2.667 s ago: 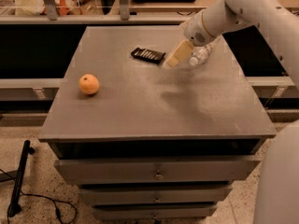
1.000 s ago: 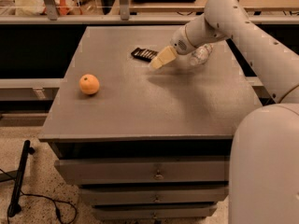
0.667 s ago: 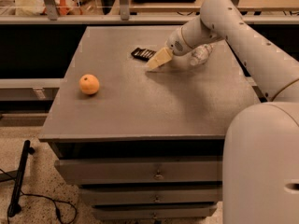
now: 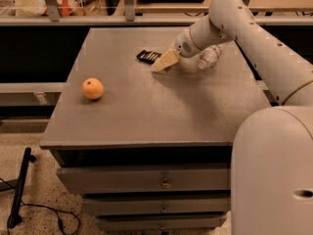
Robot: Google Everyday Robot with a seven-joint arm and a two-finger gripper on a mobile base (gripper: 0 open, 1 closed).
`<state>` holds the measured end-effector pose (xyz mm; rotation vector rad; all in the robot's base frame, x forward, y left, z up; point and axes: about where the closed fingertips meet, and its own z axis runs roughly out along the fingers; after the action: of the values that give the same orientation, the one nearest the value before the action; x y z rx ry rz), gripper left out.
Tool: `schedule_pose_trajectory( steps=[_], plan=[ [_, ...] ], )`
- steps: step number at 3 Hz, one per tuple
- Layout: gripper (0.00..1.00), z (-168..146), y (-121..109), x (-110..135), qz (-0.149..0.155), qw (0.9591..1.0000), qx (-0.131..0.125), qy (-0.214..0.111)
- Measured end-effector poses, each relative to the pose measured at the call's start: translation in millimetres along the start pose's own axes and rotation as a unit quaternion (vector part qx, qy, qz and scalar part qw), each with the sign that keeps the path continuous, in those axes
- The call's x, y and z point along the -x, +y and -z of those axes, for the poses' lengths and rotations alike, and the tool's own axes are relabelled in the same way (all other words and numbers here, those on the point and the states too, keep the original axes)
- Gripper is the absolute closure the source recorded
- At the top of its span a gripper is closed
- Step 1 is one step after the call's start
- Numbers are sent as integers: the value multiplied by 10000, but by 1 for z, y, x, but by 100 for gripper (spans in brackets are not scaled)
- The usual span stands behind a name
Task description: Move rxbar chocolate near orange
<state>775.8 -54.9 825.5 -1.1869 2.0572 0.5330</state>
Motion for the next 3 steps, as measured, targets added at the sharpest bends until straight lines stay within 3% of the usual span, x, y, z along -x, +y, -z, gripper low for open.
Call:
schedule_pose_trajectory(
  steps=[1, 2, 3],
  plan=[
    [89, 3, 0, 3, 0, 10000, 0, 0],
    [100, 4, 0, 4, 0, 10000, -1, 0],
    [100, 4, 0, 5, 1, 10000, -1, 0]
  ],
)
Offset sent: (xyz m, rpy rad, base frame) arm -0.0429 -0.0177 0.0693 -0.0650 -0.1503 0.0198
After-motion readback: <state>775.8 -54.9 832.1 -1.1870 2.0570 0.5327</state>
